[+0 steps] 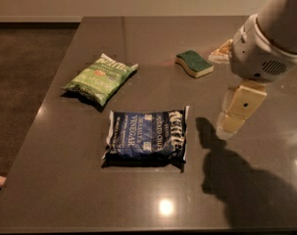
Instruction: Pick blue chip bag
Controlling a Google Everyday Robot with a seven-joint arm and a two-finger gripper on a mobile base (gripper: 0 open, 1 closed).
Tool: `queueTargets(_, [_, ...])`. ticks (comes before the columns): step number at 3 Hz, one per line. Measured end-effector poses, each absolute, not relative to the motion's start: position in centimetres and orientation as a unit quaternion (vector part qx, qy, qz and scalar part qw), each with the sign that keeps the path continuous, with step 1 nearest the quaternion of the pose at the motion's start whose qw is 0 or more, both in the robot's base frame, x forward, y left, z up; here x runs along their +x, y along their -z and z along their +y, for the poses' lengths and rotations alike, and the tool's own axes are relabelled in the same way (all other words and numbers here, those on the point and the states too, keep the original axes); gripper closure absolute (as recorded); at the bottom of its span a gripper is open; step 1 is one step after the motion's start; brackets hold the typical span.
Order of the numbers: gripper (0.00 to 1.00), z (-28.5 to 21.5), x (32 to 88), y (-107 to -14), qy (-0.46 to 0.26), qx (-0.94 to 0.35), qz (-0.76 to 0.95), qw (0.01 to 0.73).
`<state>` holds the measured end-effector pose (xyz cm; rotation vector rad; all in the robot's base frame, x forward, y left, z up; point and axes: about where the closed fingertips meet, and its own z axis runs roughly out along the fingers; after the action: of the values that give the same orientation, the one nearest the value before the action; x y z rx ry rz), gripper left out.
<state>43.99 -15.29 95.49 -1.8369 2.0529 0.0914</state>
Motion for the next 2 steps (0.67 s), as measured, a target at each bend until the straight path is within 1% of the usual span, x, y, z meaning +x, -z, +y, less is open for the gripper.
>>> queueTargets(1, [0.0, -9.8, 43.8, -93.5, -0.072, -0.681, 0.7, 0.204])
queueTargets(2, [0.0, -6.7, 44.1, -91.3, -0.072, -0.689, 0.692, 0.202])
